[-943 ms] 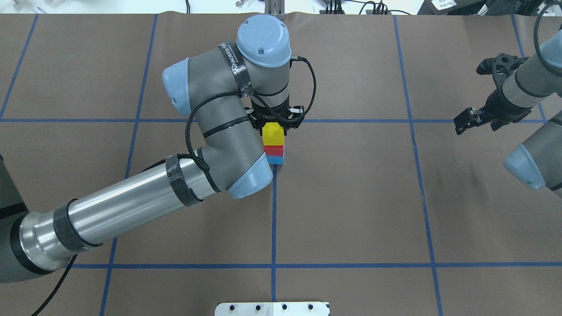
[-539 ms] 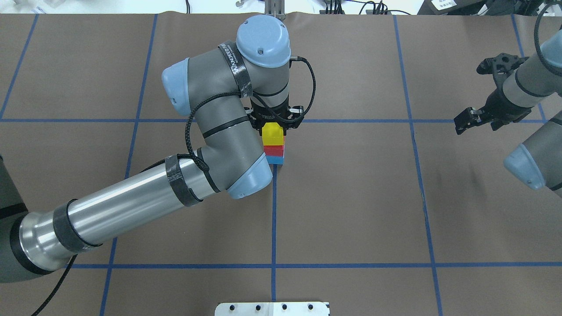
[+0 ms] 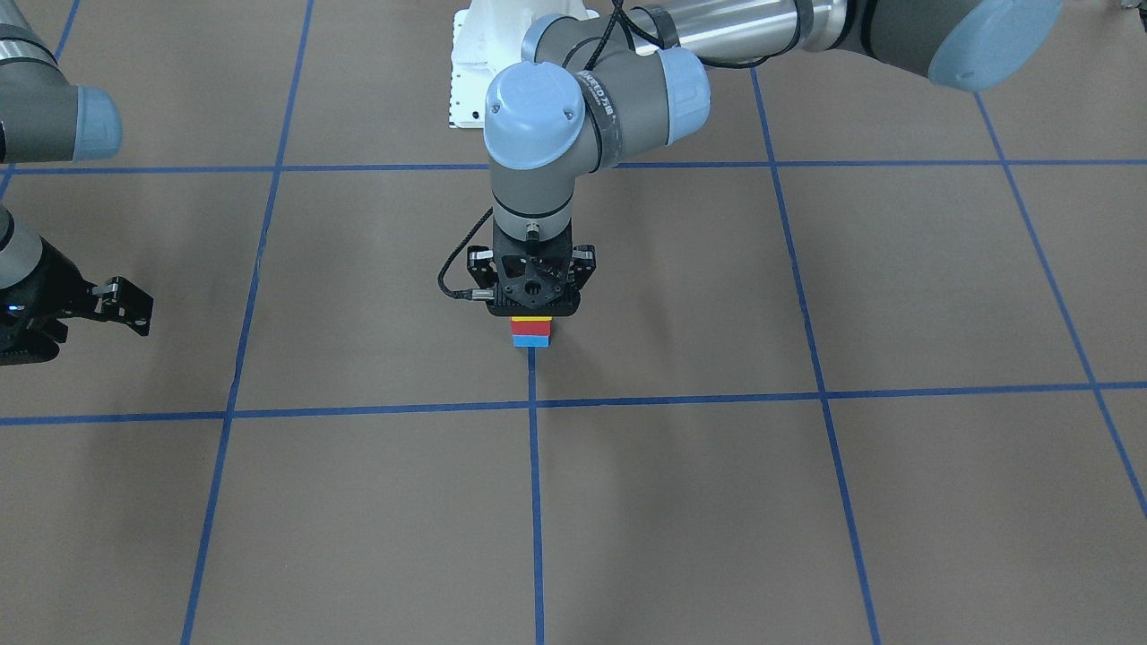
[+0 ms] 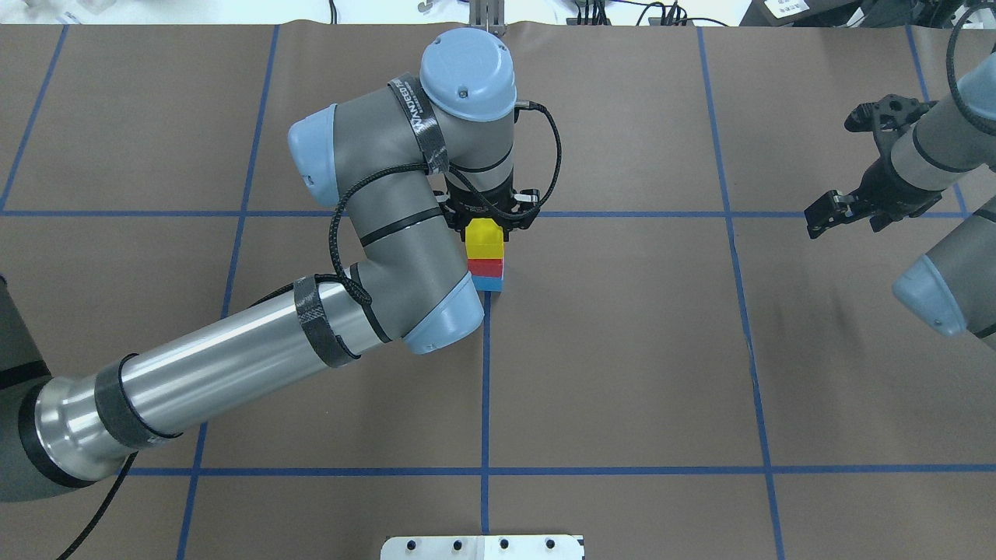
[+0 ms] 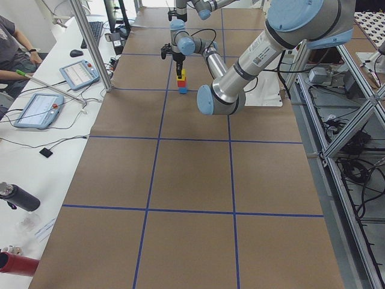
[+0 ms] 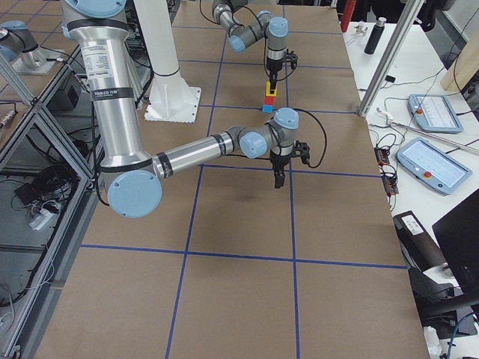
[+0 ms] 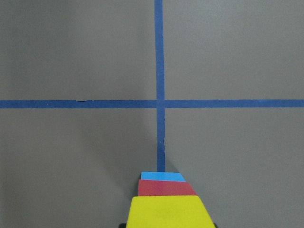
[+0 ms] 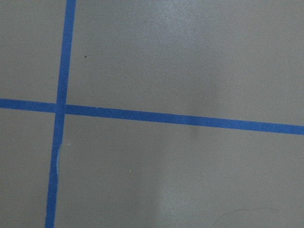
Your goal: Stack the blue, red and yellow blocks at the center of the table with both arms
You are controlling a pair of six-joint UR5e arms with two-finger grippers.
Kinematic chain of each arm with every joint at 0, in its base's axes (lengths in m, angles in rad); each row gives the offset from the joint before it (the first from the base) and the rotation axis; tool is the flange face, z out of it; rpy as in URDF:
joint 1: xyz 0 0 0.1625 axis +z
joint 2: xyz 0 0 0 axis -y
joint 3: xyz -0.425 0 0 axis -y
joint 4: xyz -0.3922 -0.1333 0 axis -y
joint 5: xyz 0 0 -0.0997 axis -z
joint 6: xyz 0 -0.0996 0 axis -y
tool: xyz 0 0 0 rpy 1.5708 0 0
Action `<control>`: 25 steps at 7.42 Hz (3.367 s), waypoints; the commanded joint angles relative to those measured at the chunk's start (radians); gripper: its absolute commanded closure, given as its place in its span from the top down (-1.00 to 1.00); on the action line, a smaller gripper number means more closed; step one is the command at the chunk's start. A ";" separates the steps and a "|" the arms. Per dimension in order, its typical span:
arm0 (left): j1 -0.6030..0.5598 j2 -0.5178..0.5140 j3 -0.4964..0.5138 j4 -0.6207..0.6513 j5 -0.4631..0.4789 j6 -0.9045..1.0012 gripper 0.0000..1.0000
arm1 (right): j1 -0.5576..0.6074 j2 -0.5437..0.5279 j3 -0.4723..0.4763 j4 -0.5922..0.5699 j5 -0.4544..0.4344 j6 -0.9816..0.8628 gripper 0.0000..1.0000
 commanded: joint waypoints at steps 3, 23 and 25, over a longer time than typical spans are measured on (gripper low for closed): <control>0.002 0.000 -0.001 -0.001 0.002 0.017 -1.00 | 0.000 0.002 0.000 0.000 0.000 0.000 1.00; -0.273 0.727 -0.643 0.034 -0.116 0.585 0.99 | 0.052 -0.018 0.014 0.002 0.006 -0.015 1.00; -0.503 0.931 -0.535 -0.148 -0.263 0.881 0.99 | 0.186 -0.119 0.090 0.003 0.114 -0.050 1.00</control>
